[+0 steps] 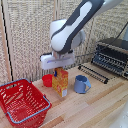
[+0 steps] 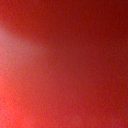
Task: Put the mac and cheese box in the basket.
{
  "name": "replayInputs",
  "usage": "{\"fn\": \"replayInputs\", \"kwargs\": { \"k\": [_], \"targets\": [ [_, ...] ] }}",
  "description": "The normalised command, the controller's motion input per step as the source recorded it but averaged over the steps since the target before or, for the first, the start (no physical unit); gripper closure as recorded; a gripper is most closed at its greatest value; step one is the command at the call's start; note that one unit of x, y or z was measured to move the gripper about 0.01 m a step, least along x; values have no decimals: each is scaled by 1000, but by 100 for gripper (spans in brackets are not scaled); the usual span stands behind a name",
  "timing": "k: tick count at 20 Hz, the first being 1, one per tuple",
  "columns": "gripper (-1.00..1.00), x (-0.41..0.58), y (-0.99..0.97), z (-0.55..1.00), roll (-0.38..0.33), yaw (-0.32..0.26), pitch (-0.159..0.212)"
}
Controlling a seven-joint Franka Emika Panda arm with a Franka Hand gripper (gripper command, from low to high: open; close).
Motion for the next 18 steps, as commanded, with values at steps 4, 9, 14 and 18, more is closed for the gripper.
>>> {"fn": "replayInputs", "kwargs": {
  "k": [4,9,14,18],
  "targets": [
    [100,206,284,974,0,-21,93],
    [100,370,709,837,14,-28,64],
    [100,359,802,782,52,-16,55],
    [100,316,835,741,36,0,94]
  ]
}}
